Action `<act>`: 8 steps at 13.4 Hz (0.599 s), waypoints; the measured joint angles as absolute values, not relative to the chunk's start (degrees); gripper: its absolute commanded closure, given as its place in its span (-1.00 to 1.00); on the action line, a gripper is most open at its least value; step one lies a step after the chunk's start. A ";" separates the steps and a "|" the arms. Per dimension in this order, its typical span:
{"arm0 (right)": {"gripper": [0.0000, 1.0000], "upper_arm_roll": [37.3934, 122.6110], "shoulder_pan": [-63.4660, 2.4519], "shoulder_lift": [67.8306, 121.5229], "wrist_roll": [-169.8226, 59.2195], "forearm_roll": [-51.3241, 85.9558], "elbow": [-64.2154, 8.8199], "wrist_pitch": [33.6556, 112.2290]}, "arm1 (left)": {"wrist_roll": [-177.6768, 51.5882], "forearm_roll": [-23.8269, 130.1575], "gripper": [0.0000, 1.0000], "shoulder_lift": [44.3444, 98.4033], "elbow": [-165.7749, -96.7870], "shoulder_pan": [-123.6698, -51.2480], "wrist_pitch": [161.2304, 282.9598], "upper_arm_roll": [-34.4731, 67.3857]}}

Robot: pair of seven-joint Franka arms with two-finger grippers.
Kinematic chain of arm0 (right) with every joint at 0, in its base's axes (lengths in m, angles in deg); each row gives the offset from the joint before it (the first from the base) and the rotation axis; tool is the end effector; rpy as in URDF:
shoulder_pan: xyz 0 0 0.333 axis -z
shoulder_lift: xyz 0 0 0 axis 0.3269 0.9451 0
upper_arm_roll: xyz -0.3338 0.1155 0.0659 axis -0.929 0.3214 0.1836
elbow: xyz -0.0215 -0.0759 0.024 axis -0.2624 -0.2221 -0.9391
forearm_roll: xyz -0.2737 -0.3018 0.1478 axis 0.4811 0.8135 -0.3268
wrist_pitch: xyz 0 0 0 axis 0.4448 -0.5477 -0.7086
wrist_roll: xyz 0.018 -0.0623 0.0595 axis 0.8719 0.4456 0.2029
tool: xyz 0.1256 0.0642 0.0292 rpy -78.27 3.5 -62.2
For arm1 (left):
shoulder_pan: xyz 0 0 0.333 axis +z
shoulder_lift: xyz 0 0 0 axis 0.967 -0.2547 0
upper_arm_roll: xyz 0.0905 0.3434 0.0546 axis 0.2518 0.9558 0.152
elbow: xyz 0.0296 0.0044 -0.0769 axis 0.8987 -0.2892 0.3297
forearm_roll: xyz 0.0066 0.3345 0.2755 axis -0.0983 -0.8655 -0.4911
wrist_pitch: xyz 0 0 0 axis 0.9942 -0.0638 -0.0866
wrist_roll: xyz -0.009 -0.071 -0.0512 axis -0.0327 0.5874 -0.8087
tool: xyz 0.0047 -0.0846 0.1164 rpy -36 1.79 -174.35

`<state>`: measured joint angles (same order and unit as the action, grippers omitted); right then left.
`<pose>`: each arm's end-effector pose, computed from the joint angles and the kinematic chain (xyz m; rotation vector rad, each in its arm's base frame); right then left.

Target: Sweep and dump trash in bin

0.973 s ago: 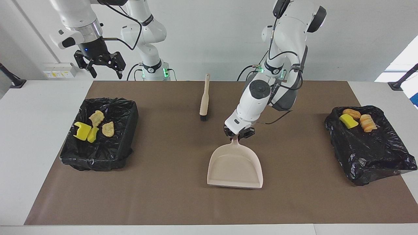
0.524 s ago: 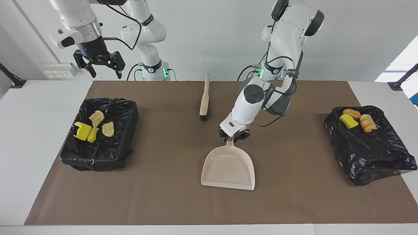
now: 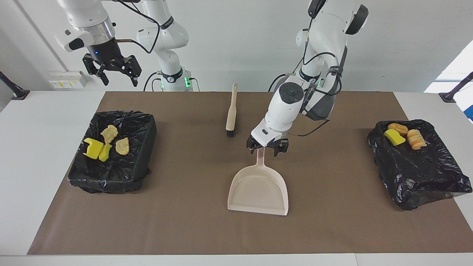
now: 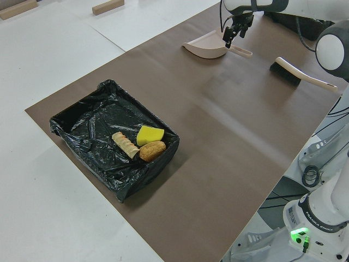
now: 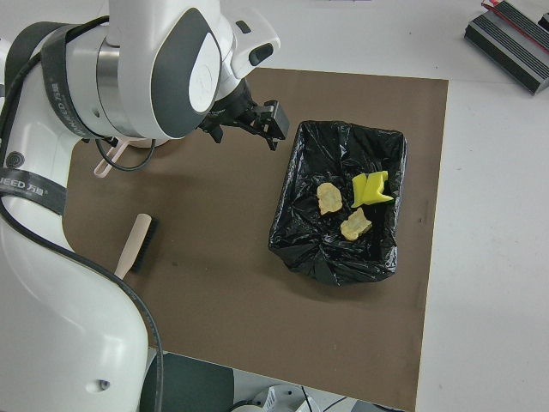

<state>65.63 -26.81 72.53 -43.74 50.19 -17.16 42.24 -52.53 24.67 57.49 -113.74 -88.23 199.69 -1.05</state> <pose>0.5471 -0.0051 0.6673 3.1159 -0.0821 0.0129 0.6253 -0.3731 0.3932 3.0406 -0.1913 -0.0217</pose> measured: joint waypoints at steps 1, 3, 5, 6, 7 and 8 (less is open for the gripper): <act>-1.00 65.59 -26.81 72.51 -43.74 50.19 -17.16 42.24 | -53.65 24.67 -1.00 58.99 -114.13 -88.18 197.64 0.37; -1.00 65.41 -26.73 72.50 -43.74 50.19 -17.16 42.24 | -57.92 24.67 -1.00 62.27 -115.12 -87.99 193.48 4.22; -1.00 65.33 -26.70 72.50 -43.74 50.19 -17.16 42.24 | -63.44 24.69 -1.00 66.78 -117.42 -87.58 190.89 8.74; -1.00 65.33 -26.70 72.50 -43.74 50.19 -17.16 42.24 | -66.79 24.70 -1.00 69.54 -118.84 -87.32 190.05 10.98; -1.00 65.33 -26.70 72.50 -43.74 50.19 -17.16 42.24 | -69.83 24.72 -1.00 72.24 -119.95 -86.72 188.56 12.66; -1.00 65.32 -26.70 72.50 -43.74 50.19 -17.16 42.24 | -72.49 24.73 -1.00 74.76 -120.65 -85.68 186.51 14.06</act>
